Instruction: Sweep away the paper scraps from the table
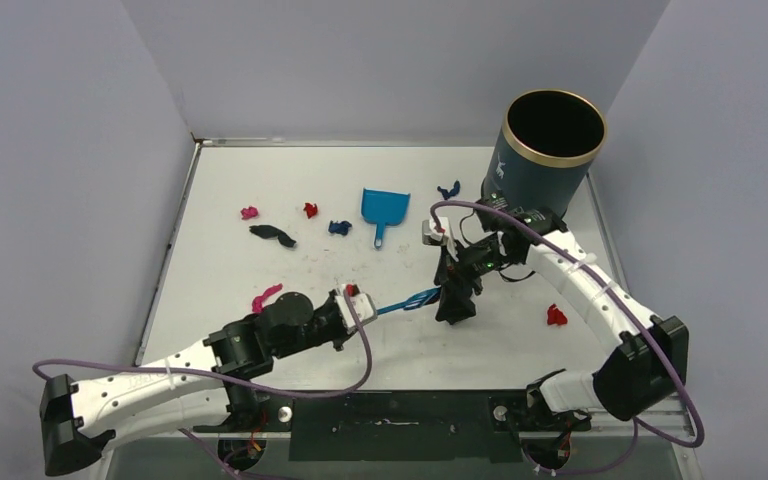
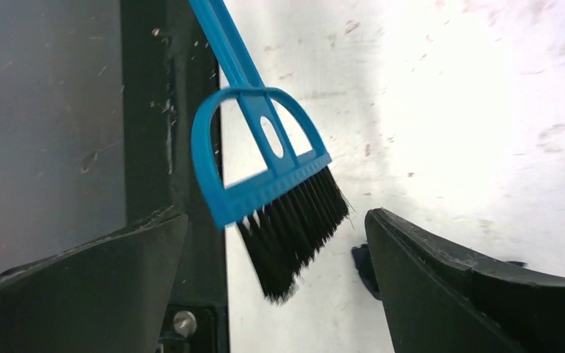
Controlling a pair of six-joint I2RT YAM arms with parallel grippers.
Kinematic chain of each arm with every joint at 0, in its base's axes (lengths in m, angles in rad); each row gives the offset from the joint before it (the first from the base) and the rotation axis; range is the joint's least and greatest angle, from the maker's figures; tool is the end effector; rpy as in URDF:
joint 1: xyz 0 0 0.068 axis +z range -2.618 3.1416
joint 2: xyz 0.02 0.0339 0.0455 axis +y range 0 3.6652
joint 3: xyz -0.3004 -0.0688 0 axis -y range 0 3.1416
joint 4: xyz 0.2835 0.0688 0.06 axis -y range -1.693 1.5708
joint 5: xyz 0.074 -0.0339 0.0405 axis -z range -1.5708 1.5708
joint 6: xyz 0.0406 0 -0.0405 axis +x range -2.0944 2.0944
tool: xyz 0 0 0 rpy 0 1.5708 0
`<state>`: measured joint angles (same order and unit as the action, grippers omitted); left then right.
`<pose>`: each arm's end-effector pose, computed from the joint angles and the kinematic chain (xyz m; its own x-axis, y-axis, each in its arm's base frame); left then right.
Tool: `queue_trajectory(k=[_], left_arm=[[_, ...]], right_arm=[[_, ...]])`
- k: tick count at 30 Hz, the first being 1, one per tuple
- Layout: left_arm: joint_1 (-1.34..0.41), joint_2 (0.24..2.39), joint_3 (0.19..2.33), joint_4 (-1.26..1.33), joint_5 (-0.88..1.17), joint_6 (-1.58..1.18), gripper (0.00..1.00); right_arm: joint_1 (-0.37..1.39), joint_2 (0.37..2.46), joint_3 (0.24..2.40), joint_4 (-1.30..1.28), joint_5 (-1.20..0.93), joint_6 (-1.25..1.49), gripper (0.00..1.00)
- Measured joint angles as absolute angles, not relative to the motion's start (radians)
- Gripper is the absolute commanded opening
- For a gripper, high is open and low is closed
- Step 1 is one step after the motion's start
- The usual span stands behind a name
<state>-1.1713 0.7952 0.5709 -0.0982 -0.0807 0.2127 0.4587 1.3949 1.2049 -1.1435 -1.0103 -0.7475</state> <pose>0.0839 -0.1903 0.2871 0.0671 0.3821 -0.9217 0.8945 0.3862 0.2252 0.2355 0.1546 0.3217 -0.3578 -0.5797 -0.7321 -0.8960 -0.0077 0.4440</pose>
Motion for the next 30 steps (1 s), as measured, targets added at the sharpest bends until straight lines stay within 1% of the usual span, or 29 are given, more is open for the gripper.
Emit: queue_trajectory(k=[6, 11, 12, 17, 21, 26, 28, 30], left_arm=[[-1.032, 0.701, 0.552, -0.124, 0.081, 0.038, 0.0], [-0.947, 0.695, 0.546, -0.12, 0.207, -0.035, 0.0], [-0.931, 0.699, 0.545, -0.118, 0.23, -0.046, 0.0], [-0.882, 0.749, 0.546, -0.108, 0.332, -0.08, 0.0], [-0.863, 0.783, 0.545, -0.108, 0.399, -0.096, 0.0], [-0.851, 0.782, 0.546, -0.105, 0.43, -0.101, 0.0], [-0.848, 0.776, 0.546, -0.104, 0.435, -0.101, 0.0], [-0.845, 0.769, 0.546, -0.101, 0.436, -0.102, 0.0]], right_arm=[[0.46, 1.28, 1.204, -1.03, -0.993, -0.709, 0.96], [0.466, 1.311, 1.204, -1.017, -1.008, -0.721, 0.98], [0.467, 1.323, 1.203, -1.015, -1.011, -0.722, 1.0], [0.488, 1.368, 1.206, -1.013, -1.01, -0.721, 0.84], [0.516, 1.396, 1.244, -1.026, -0.997, -0.723, 0.67], [0.577, 1.404, 1.288, -1.062, -0.935, -0.744, 0.56], [0.599, 1.408, 1.292, -1.076, -0.911, -0.754, 0.48], [0.617, 1.414, 1.292, -1.09, -0.891, -0.762, 0.37]])
